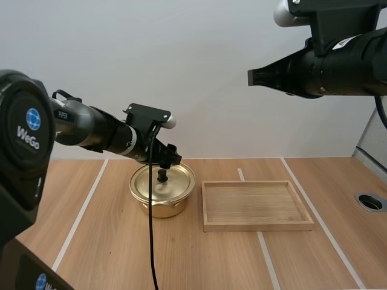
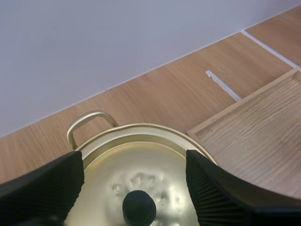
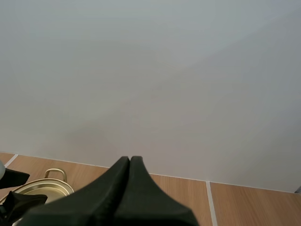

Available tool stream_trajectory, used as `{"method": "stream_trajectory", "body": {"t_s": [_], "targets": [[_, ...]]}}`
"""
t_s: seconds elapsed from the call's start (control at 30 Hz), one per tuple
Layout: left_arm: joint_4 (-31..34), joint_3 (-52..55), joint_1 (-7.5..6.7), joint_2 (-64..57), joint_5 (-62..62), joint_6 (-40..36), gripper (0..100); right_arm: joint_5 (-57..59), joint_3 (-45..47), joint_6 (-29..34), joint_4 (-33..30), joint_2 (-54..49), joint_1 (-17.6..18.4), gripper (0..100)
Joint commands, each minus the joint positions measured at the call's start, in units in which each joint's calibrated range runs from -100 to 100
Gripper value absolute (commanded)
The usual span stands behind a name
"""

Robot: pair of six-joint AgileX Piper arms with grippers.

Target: Open the pot, put the pineapple inside, and close it

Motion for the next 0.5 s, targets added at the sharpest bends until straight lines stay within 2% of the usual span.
{"method": "stream_trajectory", "body": {"t_s": [0.0,0.27,0.47], "targets": [[-2.65,-1.32,-0.11,-2.91,0.05,0.06,100,-1.57,0.12,0.13,0.14,-0.45,-0.27,0],[-4.48,-1.32,-0.11,-13.66,-13.29,0.06,100,-4.37,0.12,0.13,1.94,-0.35,-0.27,0],[-8.05,-1.32,-0.11,-25.01,-18.38,0.06,100,-11.58,0.12,-1.13,2.25,-0.35,-0.27,0]]}}
